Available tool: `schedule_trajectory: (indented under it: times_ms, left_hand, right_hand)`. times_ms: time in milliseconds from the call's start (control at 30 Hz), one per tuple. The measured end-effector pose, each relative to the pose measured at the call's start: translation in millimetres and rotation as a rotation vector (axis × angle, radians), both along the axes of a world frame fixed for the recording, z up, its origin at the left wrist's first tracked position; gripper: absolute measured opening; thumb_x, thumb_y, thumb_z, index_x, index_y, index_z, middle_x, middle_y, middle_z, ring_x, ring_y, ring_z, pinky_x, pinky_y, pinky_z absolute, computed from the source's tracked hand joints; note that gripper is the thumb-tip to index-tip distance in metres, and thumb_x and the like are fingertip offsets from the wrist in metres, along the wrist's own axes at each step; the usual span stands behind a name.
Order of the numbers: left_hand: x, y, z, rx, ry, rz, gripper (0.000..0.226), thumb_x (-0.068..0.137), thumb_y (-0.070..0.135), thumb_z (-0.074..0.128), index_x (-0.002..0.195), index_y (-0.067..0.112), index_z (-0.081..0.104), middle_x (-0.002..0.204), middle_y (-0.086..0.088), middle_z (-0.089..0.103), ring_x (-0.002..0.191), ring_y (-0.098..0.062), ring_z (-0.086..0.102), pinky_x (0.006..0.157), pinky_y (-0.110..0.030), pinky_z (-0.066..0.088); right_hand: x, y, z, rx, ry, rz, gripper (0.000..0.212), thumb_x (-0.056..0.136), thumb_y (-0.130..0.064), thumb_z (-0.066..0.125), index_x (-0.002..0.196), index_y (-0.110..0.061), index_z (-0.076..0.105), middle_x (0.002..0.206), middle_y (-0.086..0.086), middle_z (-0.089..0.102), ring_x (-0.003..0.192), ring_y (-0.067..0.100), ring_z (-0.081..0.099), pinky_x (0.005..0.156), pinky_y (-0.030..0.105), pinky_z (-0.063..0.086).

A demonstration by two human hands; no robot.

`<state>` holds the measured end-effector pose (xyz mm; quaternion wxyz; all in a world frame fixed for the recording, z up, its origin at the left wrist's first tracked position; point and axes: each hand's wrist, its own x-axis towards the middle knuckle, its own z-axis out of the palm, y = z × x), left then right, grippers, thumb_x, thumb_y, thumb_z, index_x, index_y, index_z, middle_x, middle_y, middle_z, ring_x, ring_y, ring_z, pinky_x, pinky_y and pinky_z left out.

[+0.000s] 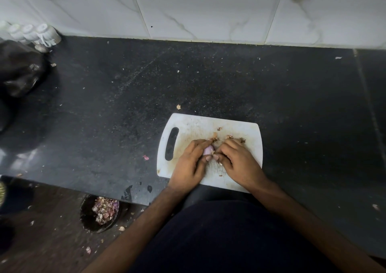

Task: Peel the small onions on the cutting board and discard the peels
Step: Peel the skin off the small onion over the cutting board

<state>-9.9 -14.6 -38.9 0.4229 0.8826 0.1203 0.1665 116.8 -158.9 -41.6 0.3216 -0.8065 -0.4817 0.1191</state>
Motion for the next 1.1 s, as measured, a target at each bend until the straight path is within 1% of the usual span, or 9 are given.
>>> schedule_trajectory:
  times_ms: [133,233,367,567,700,767,867,967,1100]
  left_hand:
    - [1.2,1.3,-1.8,0.02,0.011,-0.028,0.038,0.104,0.013,0.058,0.141,0.007,0.058,0.136,-0.004,0.061,0.128,-0.014,0.058,0.109,-0.03,0.047]
    - [1.6,-1.2,-3.6,0.064,0.017,-0.033,0.034,0.103,0.014,0.06,0.136,0.006,0.059,0.133,-0.006,0.06,0.126,-0.016,0.057,0.11,-0.033,0.047]
    - [1.3,-3.2,-4.0,0.029,0.019,-0.023,0.027,0.102,0.014,0.062,0.128,0.012,0.055,0.13,0.0,0.056,0.123,-0.008,0.054,0.109,-0.02,0.04]
    - [3.2,-3.3,-2.5,-0.026,0.049,0.016,0.023,0.102,0.013,0.061,0.124,0.008,0.056,0.129,0.001,0.058,0.117,-0.005,0.057,0.103,-0.014,0.041]
    - [2.7,-0.4,-0.1,-0.076,0.05,0.035,0.027,0.098,0.013,0.068,0.122,0.006,0.058,0.12,0.0,0.063,0.112,-0.003,0.06,0.096,-0.015,0.045]
    - [2.9,-0.7,0.2,-0.08,0.049,0.042,0.03,0.097,0.014,0.069,0.123,0.006,0.058,0.118,0.0,0.063,0.107,-0.005,0.061,0.093,-0.014,0.046]
    - [2.3,-1.3,-2.2,-0.073,0.051,0.042,0.031,0.097,0.015,0.069,0.124,0.007,0.058,0.116,0.0,0.063,0.104,-0.007,0.061,0.091,-0.017,0.048]
    - [1.5,-2.7,-4.6,-0.049,0.051,0.047,0.03,0.099,0.015,0.066,0.127,0.009,0.057,0.118,0.0,0.064,0.107,-0.009,0.061,0.095,-0.023,0.05]
    - [3.1,-1.0,-8.7,0.079,0.073,0.075,0.035,0.105,0.026,0.055,0.137,0.015,0.059,0.133,0.004,0.064,0.129,-0.013,0.05,0.109,-0.031,0.042]
  right_hand:
    - [-0.2,0.9,4.2,0.008,-0.051,0.045,0.014,0.103,-0.025,0.053,0.091,-0.018,0.053,0.094,-0.013,0.046,0.09,0.01,0.044,0.082,0.023,0.035]
    - [3.6,-0.4,3.3,0.029,-0.034,0.071,0.013,0.103,-0.019,0.054,0.09,-0.017,0.052,0.094,-0.016,0.042,0.088,0.011,0.044,0.081,0.027,0.038]
    - [1.9,1.0,4.0,0.039,0.014,0.063,0.014,0.098,-0.015,0.053,0.084,-0.014,0.051,0.086,-0.012,0.046,0.083,0.013,0.045,0.074,0.035,0.044]
    - [4.6,-4.9,9.9,0.214,0.321,-0.096,0.019,0.091,-0.015,0.052,0.074,-0.01,0.051,0.07,-0.003,0.051,0.065,0.011,0.046,0.059,0.042,0.042]
    - [7.8,-4.6,7.0,0.246,0.315,-0.271,0.003,0.099,-0.008,0.062,0.098,-0.01,0.064,0.095,-0.005,0.062,0.083,0.005,0.06,0.074,0.021,0.05]
    - [6.6,-2.2,4.9,0.186,0.252,-0.242,0.017,0.098,-0.014,0.065,0.116,-0.012,0.065,0.112,-0.006,0.061,0.099,0.001,0.061,0.085,0.012,0.048]
    - [1.7,-3.0,3.4,0.175,0.181,-0.102,0.027,0.101,-0.014,0.062,0.127,-0.01,0.067,0.117,-0.004,0.064,0.11,0.003,0.059,0.097,0.015,0.045]
    - [-0.5,-4.4,-1.6,0.173,0.116,-0.054,0.029,0.097,-0.011,0.068,0.125,-0.011,0.07,0.117,-0.003,0.066,0.11,0.012,0.062,0.098,0.023,0.049]
    - [1.6,-3.5,-1.3,0.182,0.113,-0.104,0.016,0.091,-0.017,0.074,0.107,-0.013,0.073,0.101,-0.01,0.066,0.095,0.006,0.06,0.086,0.024,0.051]
